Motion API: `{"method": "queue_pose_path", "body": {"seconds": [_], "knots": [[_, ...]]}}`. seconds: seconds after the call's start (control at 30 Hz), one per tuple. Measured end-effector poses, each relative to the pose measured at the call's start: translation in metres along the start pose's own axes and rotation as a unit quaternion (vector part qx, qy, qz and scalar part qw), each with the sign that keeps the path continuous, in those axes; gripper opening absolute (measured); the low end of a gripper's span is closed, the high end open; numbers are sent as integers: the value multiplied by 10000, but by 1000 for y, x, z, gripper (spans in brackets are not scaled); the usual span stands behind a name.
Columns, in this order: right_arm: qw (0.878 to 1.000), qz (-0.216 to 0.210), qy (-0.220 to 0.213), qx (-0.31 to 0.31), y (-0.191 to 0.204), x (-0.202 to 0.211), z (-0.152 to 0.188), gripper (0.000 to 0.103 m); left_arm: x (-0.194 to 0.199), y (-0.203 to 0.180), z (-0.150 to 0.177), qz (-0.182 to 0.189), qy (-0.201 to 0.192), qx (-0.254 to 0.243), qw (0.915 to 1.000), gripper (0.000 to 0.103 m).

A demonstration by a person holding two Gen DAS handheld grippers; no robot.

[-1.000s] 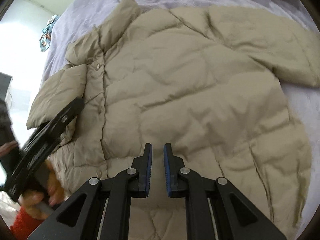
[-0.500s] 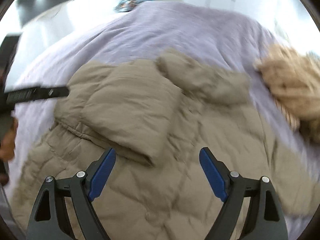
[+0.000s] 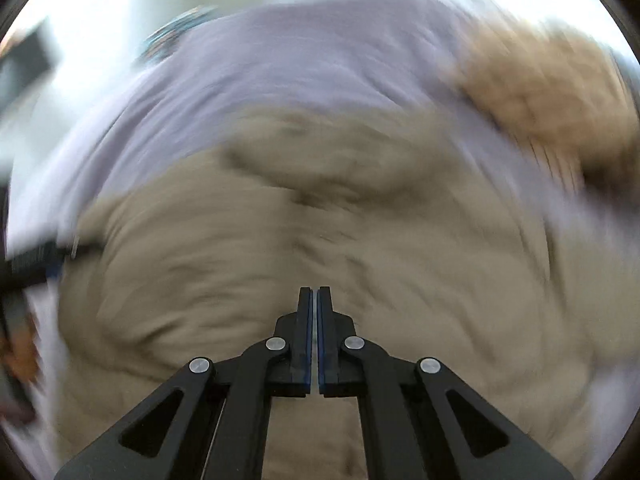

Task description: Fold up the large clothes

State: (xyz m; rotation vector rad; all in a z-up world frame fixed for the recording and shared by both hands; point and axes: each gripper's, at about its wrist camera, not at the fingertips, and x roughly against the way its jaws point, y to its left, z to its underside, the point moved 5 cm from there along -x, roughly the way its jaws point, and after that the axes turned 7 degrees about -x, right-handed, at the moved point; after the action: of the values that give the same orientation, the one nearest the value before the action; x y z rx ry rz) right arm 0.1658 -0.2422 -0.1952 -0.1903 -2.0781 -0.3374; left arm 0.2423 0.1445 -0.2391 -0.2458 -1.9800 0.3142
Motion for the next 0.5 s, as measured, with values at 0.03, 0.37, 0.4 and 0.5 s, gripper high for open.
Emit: {"method": "queue_pose_path", "body": {"seconds": [0.03,0.37,0.4,0.5], "knots": [[9985,31,153,-522,-24,-3,0,1,-2,-1,0,-21,12,-40,10000,75],[9931,-1139,214,176,38,19,-10,85,-8,-7,0,-430,10,-213,9988,75],[9922,-1222,168,199,50,21,-10,85,-4,-6,1,-505,-31,-217,9985,75],[9909,-1236,224,476,93,17,-6,85,14,2,4,-759,-233,-281,9964,75]]}}
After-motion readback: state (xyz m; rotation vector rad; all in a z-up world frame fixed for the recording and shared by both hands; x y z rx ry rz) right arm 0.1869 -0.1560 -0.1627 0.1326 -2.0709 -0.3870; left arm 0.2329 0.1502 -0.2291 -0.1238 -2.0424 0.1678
